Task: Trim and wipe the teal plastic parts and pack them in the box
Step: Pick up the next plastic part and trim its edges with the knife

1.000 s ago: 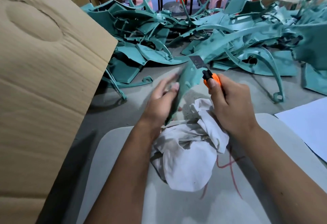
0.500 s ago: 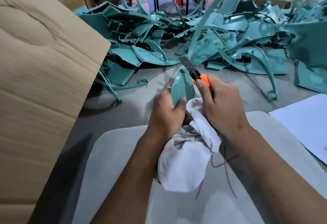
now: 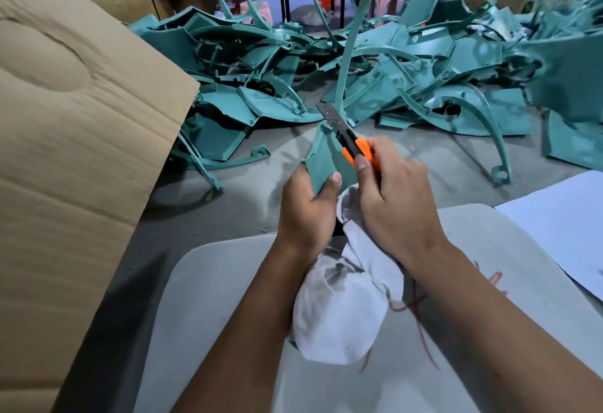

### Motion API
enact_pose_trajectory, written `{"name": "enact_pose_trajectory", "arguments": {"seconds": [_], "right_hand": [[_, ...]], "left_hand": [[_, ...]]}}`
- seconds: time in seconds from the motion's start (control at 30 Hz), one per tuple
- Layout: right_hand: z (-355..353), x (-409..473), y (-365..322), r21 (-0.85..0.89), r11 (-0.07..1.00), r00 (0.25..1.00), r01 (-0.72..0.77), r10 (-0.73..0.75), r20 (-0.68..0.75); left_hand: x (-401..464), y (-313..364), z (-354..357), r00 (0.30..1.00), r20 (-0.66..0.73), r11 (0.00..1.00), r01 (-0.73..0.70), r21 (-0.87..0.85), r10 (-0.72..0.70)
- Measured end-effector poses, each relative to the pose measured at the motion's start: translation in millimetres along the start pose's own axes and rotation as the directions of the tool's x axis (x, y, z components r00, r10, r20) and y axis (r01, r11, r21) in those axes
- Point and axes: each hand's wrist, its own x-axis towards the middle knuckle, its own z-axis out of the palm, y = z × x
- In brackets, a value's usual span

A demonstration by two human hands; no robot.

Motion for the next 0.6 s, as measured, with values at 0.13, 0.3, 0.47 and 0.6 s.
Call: {"name": "enact_pose_trajectory", "arguments": {"seconds": [0.13,0.3,0.47,0.6], "right_hand": [[-2,-1,-4,0.073,0.997,1.0,0.017,-0.017,-0.007],[3,-4,-13,0.099,0.995,1.0,-0.006,0.004,0.015],[9,-4,-8,0.11,0.992,0.998,-0.068,0.068,0.01],[3,2,8,0.042,0.993,0.99,-0.113,0.116,-0.076]], "left_hand": [[-2,0,2,0.993,-0.062,0.992,-0.097,0.076,0.102],[-4,0,3,0.972,-0.131,0.971,-0.173,0.167,0.196],[-4,3,3,0.959,-0.204,0.979,-0.179,0.098,0.196],[-4,6,-2,0.952,-0.234,0.98,-0.192,0.048,0.198]]}}
